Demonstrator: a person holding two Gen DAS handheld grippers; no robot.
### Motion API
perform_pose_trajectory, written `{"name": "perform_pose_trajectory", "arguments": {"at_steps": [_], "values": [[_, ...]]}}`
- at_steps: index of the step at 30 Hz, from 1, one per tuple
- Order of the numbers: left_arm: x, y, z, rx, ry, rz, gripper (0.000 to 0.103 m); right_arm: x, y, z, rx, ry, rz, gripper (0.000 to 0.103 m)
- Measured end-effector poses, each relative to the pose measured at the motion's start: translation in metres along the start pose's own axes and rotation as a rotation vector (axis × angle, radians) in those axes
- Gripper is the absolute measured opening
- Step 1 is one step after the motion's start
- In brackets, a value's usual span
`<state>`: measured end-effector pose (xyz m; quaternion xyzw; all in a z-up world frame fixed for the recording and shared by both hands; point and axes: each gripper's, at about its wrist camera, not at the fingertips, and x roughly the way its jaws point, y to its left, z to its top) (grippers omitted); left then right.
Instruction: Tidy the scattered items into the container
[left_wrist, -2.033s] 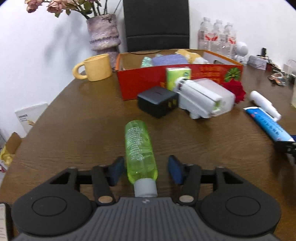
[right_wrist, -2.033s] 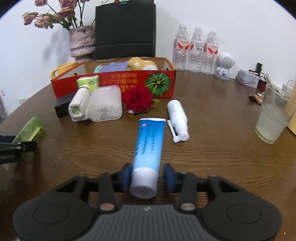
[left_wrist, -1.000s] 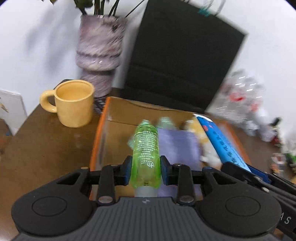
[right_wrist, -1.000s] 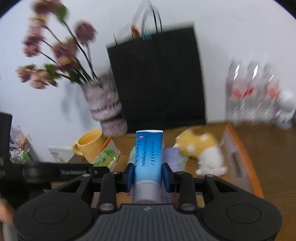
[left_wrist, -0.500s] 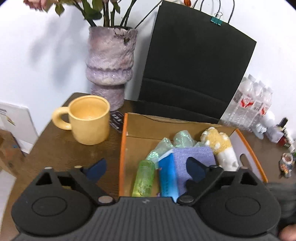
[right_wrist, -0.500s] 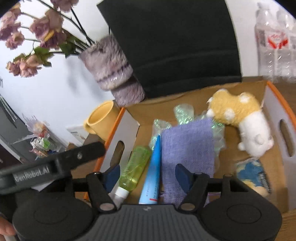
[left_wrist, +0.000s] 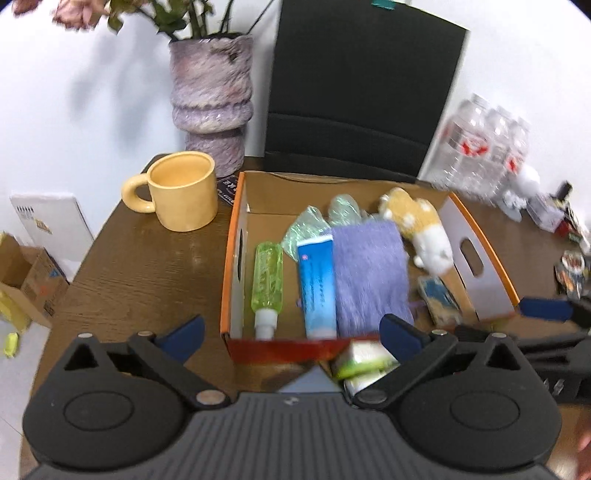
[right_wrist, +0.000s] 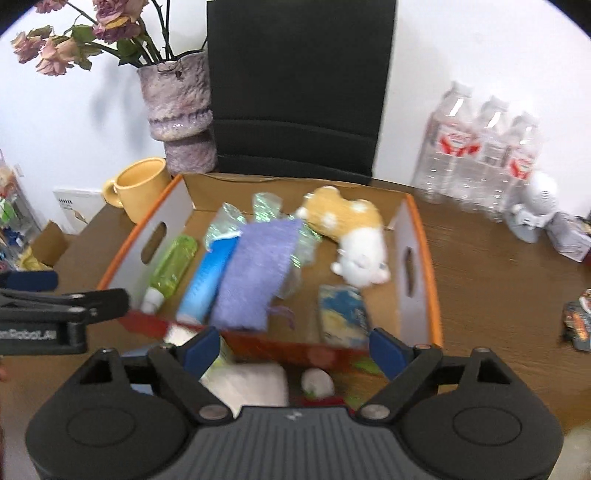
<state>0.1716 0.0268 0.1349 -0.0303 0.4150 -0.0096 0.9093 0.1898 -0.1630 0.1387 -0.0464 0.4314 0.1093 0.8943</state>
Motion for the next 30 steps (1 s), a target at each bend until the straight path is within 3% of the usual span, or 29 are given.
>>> {"name": "perform_pose_trajectory", "arguments": {"at_steps": [6, 14, 23, 30], "values": [[-0.027, -0.019, -0.038, 0.082, -0.037, 0.017, 0.103, -0.032, -0.023, -0.032, 0.046, -0.003, -0.036, 0.090], [-0.049, -0.031, -0.115, 0.105, -0.111, 0.003, 0.103, -0.054, 0.001, -0.118, -0.040, -0.101, -0.060, 0.091], [-0.045, -0.034, -0.208, 0.172, -0.192, 0.114, 0.103, -0.048, 0.017, -0.208, 0.026, -0.156, -0.027, 0.091], [-0.036, -0.024, -0.225, 0.142, -0.194, 0.079, 0.103, -0.033, 0.019, -0.231, 0.097, -0.212, -0.020, 0.091]]}}
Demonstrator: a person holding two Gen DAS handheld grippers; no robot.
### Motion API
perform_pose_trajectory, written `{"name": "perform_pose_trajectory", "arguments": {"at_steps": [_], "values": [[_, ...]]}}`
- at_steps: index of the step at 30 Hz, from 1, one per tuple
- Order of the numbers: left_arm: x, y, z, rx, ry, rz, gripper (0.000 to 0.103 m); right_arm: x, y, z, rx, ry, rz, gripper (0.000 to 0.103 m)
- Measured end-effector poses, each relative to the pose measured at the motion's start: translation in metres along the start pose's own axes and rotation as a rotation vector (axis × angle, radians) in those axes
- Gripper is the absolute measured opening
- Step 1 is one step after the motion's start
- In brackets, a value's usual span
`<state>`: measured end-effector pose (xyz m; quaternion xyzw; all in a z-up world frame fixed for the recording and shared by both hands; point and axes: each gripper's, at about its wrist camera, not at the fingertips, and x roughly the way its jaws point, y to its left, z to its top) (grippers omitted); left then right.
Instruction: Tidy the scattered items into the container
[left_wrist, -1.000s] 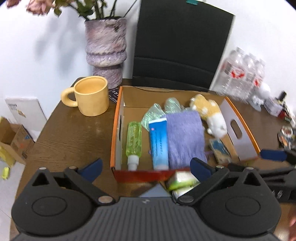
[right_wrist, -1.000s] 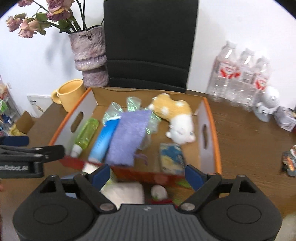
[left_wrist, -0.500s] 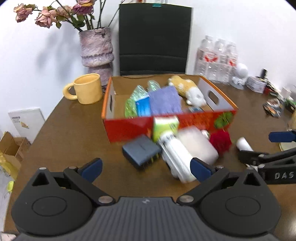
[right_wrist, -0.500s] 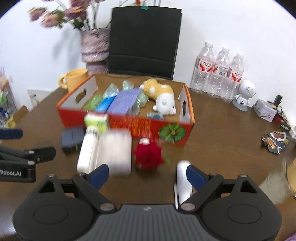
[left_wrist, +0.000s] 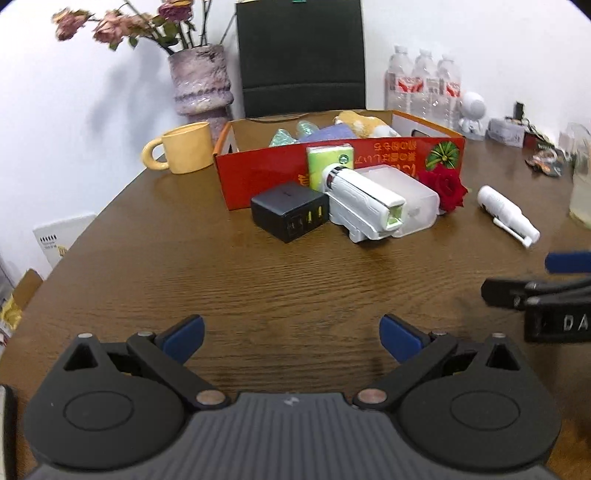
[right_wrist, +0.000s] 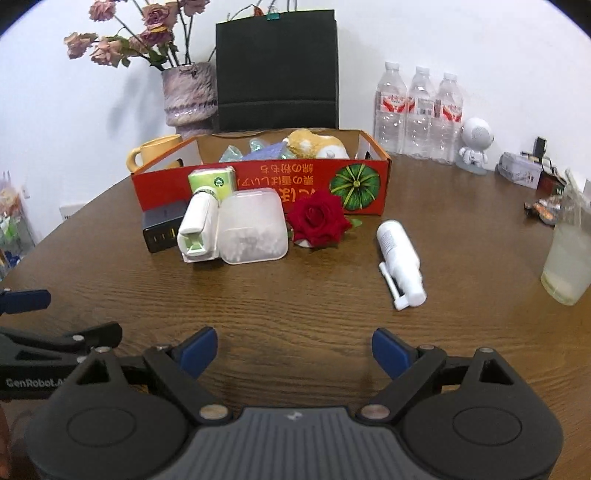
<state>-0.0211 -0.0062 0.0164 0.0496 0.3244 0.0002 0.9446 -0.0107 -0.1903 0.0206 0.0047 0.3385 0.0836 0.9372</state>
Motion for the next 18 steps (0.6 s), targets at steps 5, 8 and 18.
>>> {"name": "perform_pose_trajectory", "arguments": {"at_steps": [5, 8, 18], "values": [[0.010, 0.002, -0.005, 0.002, 0.009, 0.008, 0.103, 0.013, 0.007, -0.005, -0.022, 0.027, -0.020, 0.100], [0.014, 0.005, -0.006, -0.027, 0.023, -0.009, 0.103, 0.016, 0.010, -0.010, -0.033, 0.016, -0.035, 0.103], [0.019, 0.008, -0.005, -0.078, 0.041, -0.025, 0.103, 0.019, 0.015, -0.009, -0.045, 0.013, -0.013, 0.103]]}}
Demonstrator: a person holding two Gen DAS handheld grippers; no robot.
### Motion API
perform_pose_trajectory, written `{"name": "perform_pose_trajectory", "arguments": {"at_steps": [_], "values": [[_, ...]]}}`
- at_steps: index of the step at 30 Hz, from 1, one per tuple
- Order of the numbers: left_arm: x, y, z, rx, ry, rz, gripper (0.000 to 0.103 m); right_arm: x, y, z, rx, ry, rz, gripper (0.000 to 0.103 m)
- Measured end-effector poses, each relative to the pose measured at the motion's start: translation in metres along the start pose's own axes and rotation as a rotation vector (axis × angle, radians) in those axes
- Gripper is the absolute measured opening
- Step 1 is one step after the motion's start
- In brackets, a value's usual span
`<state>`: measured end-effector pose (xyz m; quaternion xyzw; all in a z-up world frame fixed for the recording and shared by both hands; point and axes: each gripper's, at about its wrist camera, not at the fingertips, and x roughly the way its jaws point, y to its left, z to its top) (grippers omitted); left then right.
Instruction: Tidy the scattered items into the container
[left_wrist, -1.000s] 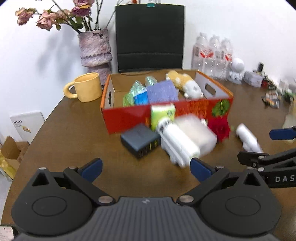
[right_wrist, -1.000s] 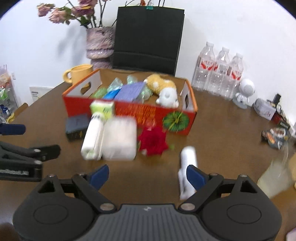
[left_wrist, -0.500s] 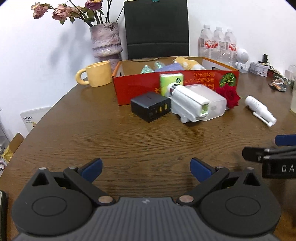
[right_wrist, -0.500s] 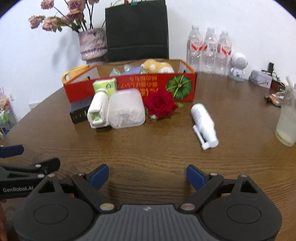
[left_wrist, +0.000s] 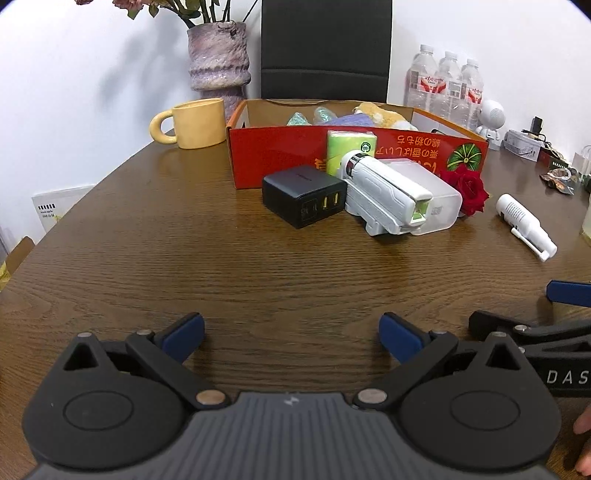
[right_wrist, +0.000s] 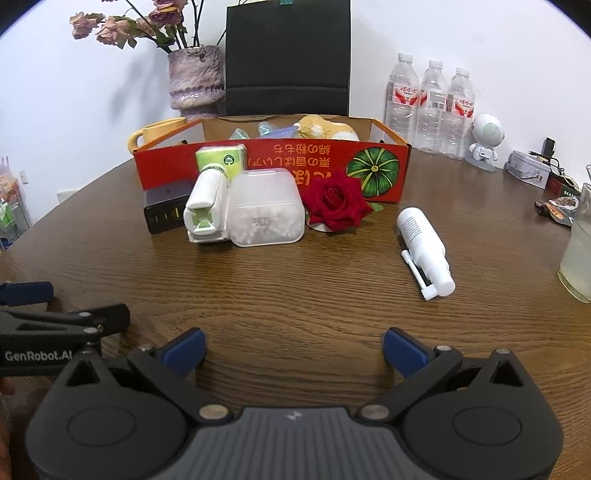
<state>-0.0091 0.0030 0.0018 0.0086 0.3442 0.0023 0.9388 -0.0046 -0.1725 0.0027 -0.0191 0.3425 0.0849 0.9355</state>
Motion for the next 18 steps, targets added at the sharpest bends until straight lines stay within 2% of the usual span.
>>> {"name": "perform_pose_trajectory", "arguments": {"at_steps": [18], "values": [[0.0008, -0.0009, 0.0001, 0.000, 0.000, -0.002, 0.103, -0.0016, -0.0001, 0.0007, 0.003, 0.001, -0.003, 0.103]]}}
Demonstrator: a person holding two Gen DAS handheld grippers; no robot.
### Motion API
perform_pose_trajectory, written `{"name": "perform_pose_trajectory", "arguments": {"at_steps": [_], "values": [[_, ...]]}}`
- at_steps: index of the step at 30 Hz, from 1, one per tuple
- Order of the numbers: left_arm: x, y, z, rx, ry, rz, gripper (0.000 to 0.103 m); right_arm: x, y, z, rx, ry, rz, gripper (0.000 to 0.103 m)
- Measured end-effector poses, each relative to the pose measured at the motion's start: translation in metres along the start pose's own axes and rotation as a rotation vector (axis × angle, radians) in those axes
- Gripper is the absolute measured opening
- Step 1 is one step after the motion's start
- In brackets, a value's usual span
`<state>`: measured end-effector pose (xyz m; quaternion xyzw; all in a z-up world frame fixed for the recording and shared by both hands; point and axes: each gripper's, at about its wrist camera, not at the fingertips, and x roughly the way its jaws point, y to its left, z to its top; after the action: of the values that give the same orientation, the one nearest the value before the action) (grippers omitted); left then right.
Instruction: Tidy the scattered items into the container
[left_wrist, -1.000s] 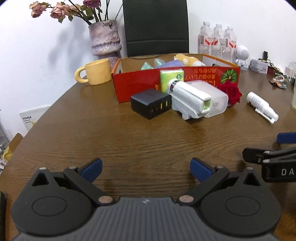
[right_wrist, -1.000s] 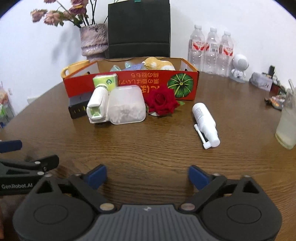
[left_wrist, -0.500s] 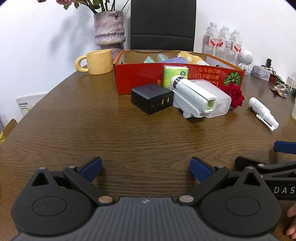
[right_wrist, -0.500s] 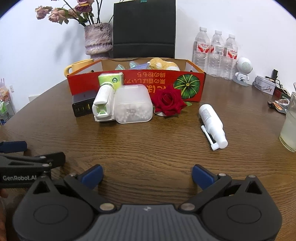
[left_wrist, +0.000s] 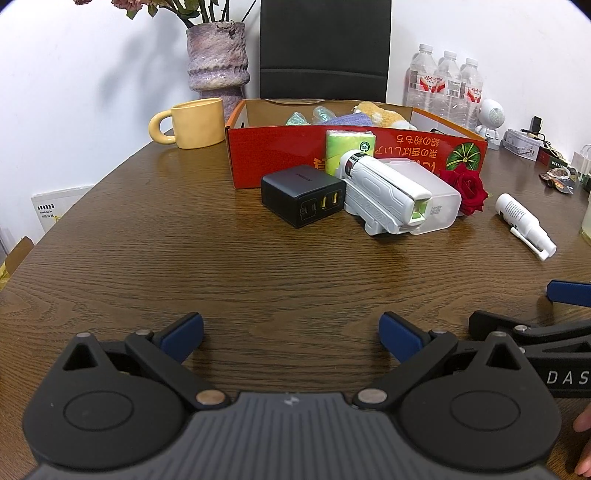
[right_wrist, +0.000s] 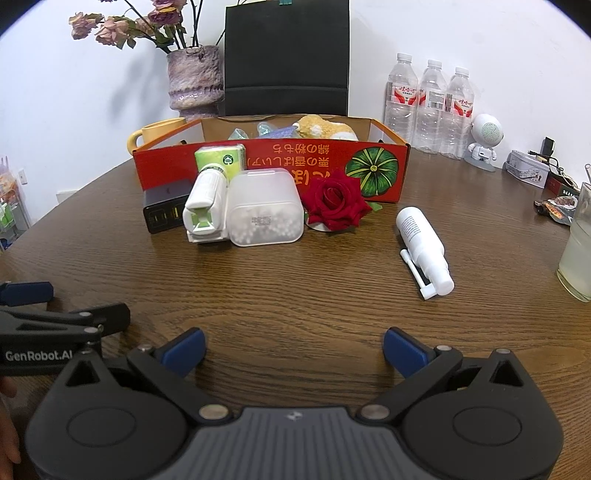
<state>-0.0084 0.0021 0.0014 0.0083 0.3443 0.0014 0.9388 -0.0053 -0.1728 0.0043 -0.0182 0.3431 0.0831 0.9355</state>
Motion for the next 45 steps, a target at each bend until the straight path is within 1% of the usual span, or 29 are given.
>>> {"name": "perform_pose_trajectory", "arguments": {"at_steps": [35, 37, 38, 39, 40, 41, 42, 44, 45], "values": [[0.000, 0.000, 0.000, 0.000, -0.002, 0.001, 0.103, 0.000, 0.000, 0.000, 0.002, 0.001, -0.004, 0.103], [-0.004, -0.003, -0.001, 0.019, -0.016, 0.018, 0.103, -0.001, 0.000, -0.001, 0.004, 0.001, -0.010, 0.103], [-0.007, -0.007, -0.001, 0.039, -0.037, 0.022, 0.103, -0.003, -0.001, -0.002, 0.007, -0.002, -0.010, 0.103], [-0.010, -0.011, 0.000, 0.063, -0.065, 0.024, 0.103, -0.006, -0.005, -0.001, 0.019, -0.015, -0.013, 0.100], [-0.011, -0.015, 0.004, 0.078, -0.083, 0.009, 0.103, -0.010, -0.009, -0.001, 0.031, -0.028, -0.016, 0.098], [-0.011, -0.017, 0.010, 0.074, -0.086, -0.033, 0.103, -0.014, -0.013, 0.000, 0.042, -0.047, -0.024, 0.093], [-0.011, -0.019, 0.018, 0.064, -0.086, -0.085, 0.103, -0.019, -0.019, 0.003, 0.045, -0.086, -0.055, 0.093], [-0.004, -0.024, 0.037, 0.005, -0.078, -0.176, 0.103, -0.022, -0.027, 0.011, 0.018, -0.120, -0.114, 0.093], [0.003, -0.030, 0.046, -0.016, -0.072, -0.196, 0.103, -0.019, -0.032, 0.017, -0.003, -0.123, -0.133, 0.090]]}}
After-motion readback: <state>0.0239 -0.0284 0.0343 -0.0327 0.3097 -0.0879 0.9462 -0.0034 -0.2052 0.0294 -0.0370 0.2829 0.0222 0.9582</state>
